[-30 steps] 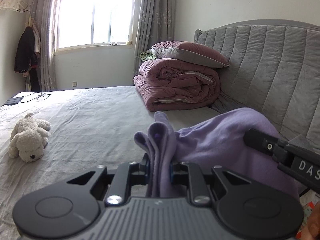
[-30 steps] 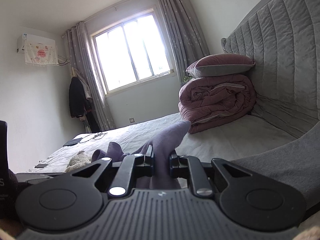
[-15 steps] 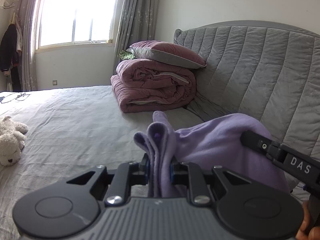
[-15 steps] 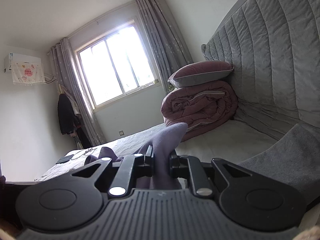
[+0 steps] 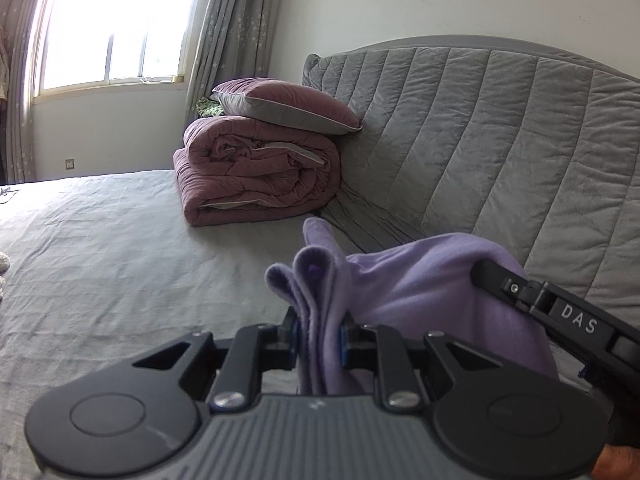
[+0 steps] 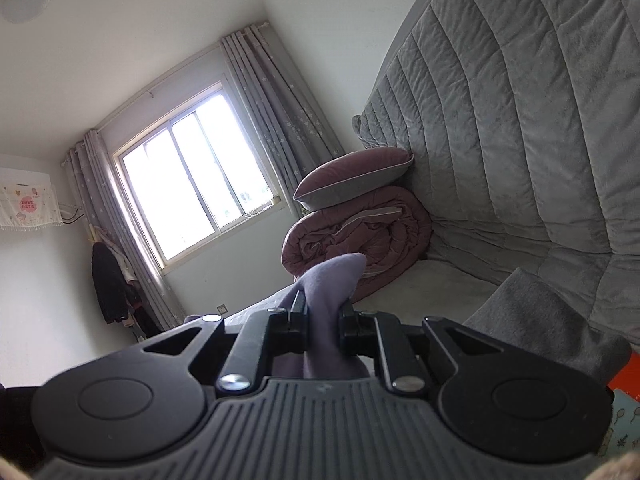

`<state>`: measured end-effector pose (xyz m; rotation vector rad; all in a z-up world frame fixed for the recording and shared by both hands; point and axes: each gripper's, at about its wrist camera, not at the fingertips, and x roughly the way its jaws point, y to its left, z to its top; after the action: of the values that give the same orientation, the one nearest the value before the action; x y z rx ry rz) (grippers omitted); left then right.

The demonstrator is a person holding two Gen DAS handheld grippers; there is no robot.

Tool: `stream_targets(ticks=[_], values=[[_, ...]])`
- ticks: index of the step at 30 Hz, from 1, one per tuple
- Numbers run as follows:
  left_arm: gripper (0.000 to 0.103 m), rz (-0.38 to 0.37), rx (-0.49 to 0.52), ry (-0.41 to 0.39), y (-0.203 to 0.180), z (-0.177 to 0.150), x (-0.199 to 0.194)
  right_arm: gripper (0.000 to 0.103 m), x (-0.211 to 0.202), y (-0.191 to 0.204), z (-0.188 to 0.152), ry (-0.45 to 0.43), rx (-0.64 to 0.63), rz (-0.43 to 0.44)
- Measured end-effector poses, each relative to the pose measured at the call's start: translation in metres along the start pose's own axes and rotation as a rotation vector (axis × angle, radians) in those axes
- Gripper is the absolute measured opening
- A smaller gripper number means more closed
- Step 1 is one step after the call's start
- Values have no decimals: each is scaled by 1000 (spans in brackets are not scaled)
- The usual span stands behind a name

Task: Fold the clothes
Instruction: 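Lift the folded lavender garment with both grippers and carry it toward the headboard, then lower the lavender garment with both grippers toward the clothes stack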

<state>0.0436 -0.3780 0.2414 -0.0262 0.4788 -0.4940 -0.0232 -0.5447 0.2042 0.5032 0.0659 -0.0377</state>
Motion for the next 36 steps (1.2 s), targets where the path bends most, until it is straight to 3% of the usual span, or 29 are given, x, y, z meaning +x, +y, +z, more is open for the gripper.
stream_targets(ticks=[11,27,36], values=[[18,-52,12,31,-32,1,20,15,-9,-33,6,-39,68,-76],[18,-104,-39,76,-42,-7,47,15,-8,-41,7,-70,48,-157],[18,-104,-49,63,-43,-11,57,15,1,-42,5,-87,25,-201]])
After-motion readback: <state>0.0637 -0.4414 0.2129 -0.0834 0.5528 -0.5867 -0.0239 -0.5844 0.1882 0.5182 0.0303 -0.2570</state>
